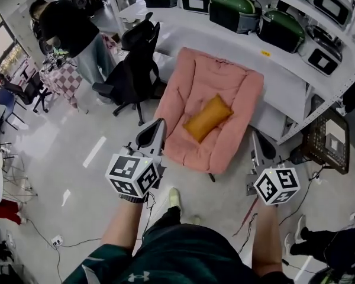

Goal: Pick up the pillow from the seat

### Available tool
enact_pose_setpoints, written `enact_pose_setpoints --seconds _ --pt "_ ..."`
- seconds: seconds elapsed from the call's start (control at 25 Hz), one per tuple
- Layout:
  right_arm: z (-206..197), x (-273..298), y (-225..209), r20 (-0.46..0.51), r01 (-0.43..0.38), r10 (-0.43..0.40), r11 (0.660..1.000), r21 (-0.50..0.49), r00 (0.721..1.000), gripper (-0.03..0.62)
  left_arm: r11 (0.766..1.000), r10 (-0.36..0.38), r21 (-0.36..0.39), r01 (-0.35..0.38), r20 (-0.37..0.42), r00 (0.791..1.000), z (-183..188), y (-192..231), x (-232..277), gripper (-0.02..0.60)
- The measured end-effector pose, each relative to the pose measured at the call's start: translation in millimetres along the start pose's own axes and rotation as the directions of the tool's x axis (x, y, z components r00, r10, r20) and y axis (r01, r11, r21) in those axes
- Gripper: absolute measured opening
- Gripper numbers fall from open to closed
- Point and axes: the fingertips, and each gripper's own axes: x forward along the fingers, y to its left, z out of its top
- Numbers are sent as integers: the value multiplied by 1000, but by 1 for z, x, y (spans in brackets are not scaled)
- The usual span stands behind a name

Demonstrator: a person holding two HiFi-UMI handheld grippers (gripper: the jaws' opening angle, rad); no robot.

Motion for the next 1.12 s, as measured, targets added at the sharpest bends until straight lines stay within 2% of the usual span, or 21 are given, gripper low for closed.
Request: enact_pose_setpoints --seconds 0.24,0.6,0.8,1.12 --pt "-7 71 6 -37 23 -23 1000 -8 999 3 1000 -27 -5 26 -23 999 -1 56 50 5" --pt "-10 150 -10 -55 135 -136 990 -30 989 3 996 -92 9 93 -66 994 -5 120 124 5" --pt "-23 176 -20 -89 172 -177 983 -67 980 3 990 -141 -12 141 -80 987 -14 132 157 5" --pt "-56 217 -65 -140 185 -189 982 -47 972 5 976 -217 -40 214 -101 971 -40 119 215 5"
